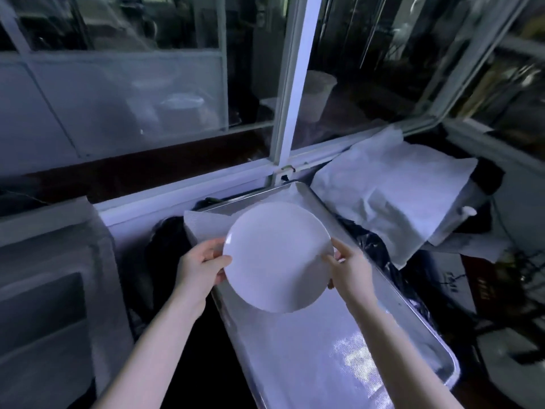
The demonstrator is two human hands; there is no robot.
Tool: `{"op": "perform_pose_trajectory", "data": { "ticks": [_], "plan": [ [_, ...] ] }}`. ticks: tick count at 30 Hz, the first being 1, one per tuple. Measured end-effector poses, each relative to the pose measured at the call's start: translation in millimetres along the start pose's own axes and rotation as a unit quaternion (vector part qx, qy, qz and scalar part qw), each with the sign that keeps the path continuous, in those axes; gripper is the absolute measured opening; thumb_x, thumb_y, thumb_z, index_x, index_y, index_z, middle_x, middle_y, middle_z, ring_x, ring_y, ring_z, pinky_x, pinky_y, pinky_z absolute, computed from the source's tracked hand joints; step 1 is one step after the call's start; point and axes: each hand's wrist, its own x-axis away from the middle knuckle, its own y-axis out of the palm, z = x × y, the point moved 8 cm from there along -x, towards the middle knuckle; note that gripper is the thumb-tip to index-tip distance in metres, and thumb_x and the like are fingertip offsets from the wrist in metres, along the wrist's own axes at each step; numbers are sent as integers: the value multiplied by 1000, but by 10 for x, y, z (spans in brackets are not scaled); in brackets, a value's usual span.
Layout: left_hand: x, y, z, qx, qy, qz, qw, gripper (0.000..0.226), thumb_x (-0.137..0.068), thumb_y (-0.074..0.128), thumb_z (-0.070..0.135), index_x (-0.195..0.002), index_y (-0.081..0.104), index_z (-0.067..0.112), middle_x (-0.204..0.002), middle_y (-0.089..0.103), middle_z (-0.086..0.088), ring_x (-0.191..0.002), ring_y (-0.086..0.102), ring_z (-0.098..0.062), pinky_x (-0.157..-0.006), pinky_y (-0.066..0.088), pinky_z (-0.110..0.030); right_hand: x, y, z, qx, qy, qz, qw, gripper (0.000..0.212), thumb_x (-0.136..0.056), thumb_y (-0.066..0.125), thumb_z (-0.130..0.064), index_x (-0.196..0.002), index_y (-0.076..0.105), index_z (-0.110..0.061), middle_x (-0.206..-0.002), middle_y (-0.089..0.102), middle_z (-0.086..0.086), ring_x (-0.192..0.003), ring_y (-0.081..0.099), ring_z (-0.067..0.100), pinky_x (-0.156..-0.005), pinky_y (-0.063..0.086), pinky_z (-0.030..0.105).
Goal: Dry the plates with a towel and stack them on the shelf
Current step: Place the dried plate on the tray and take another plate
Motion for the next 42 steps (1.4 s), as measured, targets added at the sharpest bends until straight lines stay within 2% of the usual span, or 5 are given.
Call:
{"op": "perform_pose_trajectory", "data": {
  "ticks": [16,23,27,33,42],
  "plan": [
    [-417,583,-247,-103,-10,68,992,49,-80,59,-16,-107,72,22,-88,73,-9,-76,63,-18,-79,48,-32,-751,95,683,82,34,-18,996,14,-79,55,-3,-69,47,-6,-63,39,5,-66,32,22,-52,23,29],
    [-437,554,-246,-120,12,77,990,52,-81,62,-13,-92,69,37,-83,69,-1,-74,63,-13,-71,47,-21,-788,194,731,58,49,-32,997,43,-84,59,-8,-58,37,-35,-68,40,-2,-82,40,18,-61,30,27],
    [-474,531,-300,-144,21,76,986,50,-82,64,-8,-95,68,40,-92,66,2,-87,64,-17,-75,45,-21,-773,221,849,24,67,-31,997,25,-89,61,-18,-109,70,-31,-102,53,7,-85,47,11,-86,42,28],
    [-490,588,-470,-105,2,44,993,50,-87,73,14,-124,54,41,-120,63,16,-109,60,-2,-89,43,-24,-690,403,947,-103,117,-107,982,64,-92,63,-38,-149,35,-35,-135,53,-5,-112,58,16,-106,43,42],
    [-510,813,-567,-111,13,40,993,62,-90,70,18,-136,42,50,-127,56,22,-114,54,2,-87,42,-21,-743,524,962,-137,118,-88,980,41,-78,66,-53,-117,55,-49,-109,67,-22,-104,64,6,-93,52,39]
  ]
}}
